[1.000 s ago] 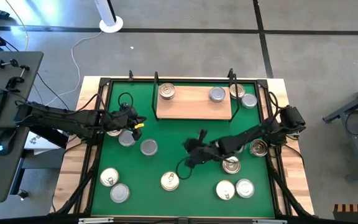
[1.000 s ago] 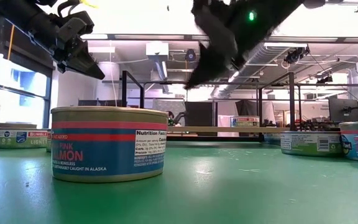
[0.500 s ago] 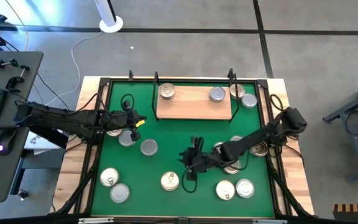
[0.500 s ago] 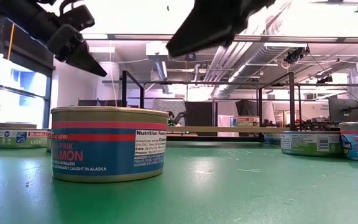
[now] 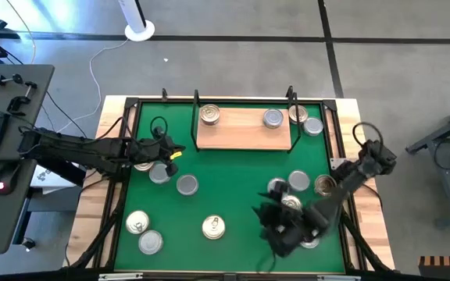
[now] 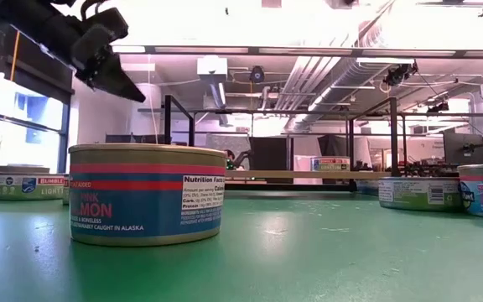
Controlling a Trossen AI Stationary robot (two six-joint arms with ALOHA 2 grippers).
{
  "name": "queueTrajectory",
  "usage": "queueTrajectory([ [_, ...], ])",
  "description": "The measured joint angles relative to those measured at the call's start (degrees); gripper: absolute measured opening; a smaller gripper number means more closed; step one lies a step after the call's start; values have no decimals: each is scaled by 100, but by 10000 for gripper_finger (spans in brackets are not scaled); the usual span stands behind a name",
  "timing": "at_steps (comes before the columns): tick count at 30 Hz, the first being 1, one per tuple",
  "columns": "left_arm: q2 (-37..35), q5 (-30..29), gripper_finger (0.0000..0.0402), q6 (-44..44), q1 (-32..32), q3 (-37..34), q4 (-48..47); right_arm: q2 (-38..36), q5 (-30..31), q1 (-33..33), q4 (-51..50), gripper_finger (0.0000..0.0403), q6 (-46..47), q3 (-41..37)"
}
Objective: Stack canned seafood by type on shelf
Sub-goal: Put the blue/pink tuna can on the shelf
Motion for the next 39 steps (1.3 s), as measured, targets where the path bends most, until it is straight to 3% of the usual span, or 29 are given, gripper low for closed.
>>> queueTrajectory([
  [4, -2, 242, 0, 214, 32, 2, 745, 3, 124, 271, 721, 232, 920, -784],
  [7, -2, 1138, 0, 862, 27, 2, 1386, 4, 124, 277, 1416, 232, 1409, -1276],
  [11, -2, 2320, 0, 1475, -202, 203, 1832, 4, -67, 108, 2558, 232, 1273, -1790],
  [13, 1, 2548, 0, 1738, -585, 423, 1650, 4, -327, -32, 3373, 232, 781, -2062],
  [15, 63, 2370, 0, 1908, -1095, 639, 1317, 5, -672, -196, 4446, 232, 181, -2396],
  [19, 373, 1444, 0, 1554, -2159, 972, 685, 7, -1830, -610, 6491, 248, -902, -2966],
  [22, 675, 1050, 0, 952, -2840, 1111, 327, 16, -2601, -874, 7292, 279, -1443, -3131],
  [26, 1132, 857, 0, -118, -3531, 1121, 214, 314, -4065, -1126, 8023, 318, -1848, -3105],
  [29, 1560, 640, 0, -910, -3941, 1121, 258, 771, -4625, -1167, 8636, 333, -1873, -2964],
  [33, 2249, 181, 0, -1733, -4347, 1121, 564, 1179, -4684, -1204, 8606, 337, -2649, -2615],
  [36, 2755, 11, 0, -2067, -4503, 1121, 1078, 1151, -4738, -1213, 7748, 335, -3183, -2175],
  [39, 3244, 4, 0, -2292, -4557, 1121, 1732, 1088, -4218, -1067, 6328, 330, -3504, -1628],
])
